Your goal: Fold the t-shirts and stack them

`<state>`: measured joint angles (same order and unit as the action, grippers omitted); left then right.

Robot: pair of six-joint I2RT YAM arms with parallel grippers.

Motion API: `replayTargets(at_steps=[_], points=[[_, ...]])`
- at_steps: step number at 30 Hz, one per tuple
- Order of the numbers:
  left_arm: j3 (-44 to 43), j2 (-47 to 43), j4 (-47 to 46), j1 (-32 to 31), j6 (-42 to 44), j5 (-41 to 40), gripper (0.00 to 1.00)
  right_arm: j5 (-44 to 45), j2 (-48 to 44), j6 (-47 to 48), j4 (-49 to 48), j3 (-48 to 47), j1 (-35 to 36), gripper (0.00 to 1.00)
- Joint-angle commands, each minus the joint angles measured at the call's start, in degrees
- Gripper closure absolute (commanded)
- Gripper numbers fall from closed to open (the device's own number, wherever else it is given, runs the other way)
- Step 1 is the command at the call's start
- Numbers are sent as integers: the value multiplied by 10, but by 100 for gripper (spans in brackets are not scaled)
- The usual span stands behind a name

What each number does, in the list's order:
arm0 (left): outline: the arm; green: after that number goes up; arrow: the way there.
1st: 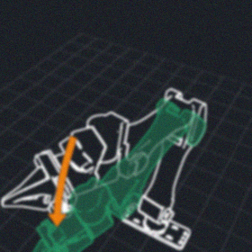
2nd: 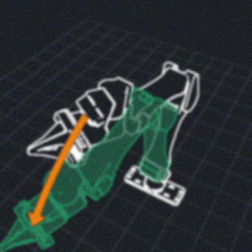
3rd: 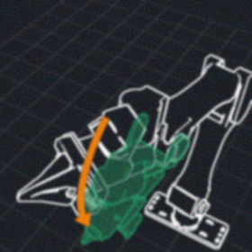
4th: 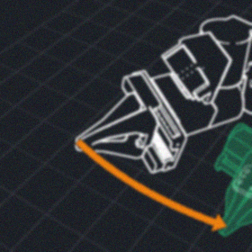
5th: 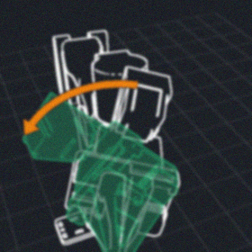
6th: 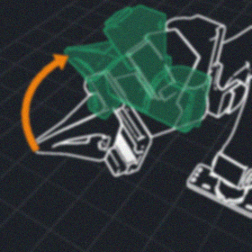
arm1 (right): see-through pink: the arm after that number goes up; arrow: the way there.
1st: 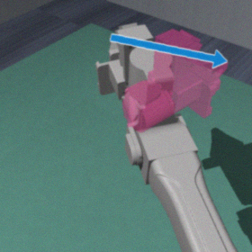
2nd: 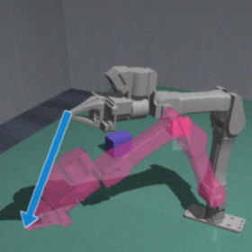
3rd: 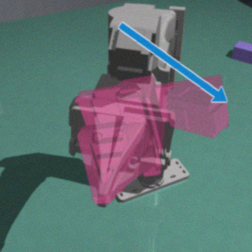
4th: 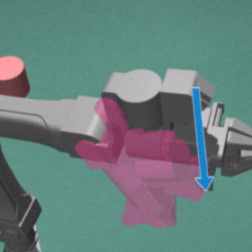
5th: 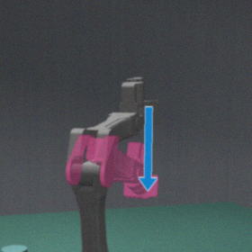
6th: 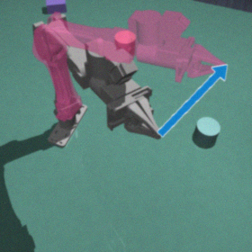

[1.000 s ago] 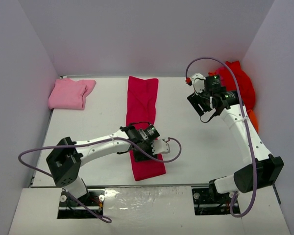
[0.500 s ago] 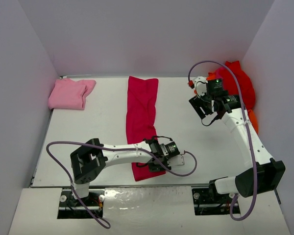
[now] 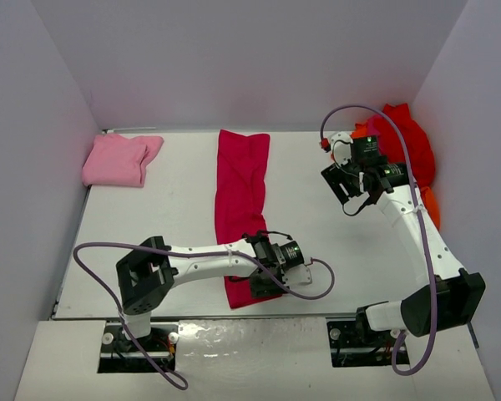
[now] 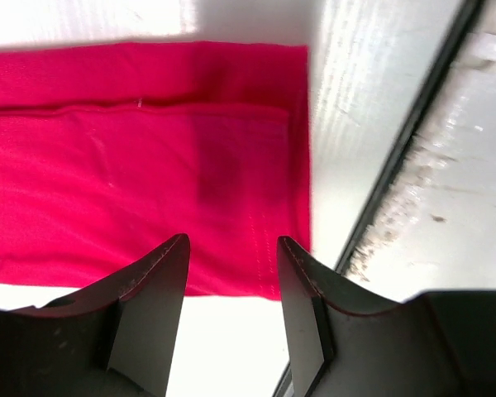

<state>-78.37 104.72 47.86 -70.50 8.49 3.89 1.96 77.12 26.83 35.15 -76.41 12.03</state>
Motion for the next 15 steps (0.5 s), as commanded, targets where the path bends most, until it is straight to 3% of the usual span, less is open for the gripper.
replayTargets(at_steps=[1, 3, 7, 15], points=[[-38, -71, 54, 10, 5, 52, 57, -42, -13, -18, -24, -1, -4, 33], [-33, -95, 44, 58, -1, 71, 56, -100, -9, -1, 0, -3, -3, 31], [4, -124, 10, 116, 2, 52, 56, -114, 14, 7, 14, -9, -1, 32], [48, -108, 18, 43, 22, 94, 55, -85, 50, 18, 6, -15, -4, 31]])
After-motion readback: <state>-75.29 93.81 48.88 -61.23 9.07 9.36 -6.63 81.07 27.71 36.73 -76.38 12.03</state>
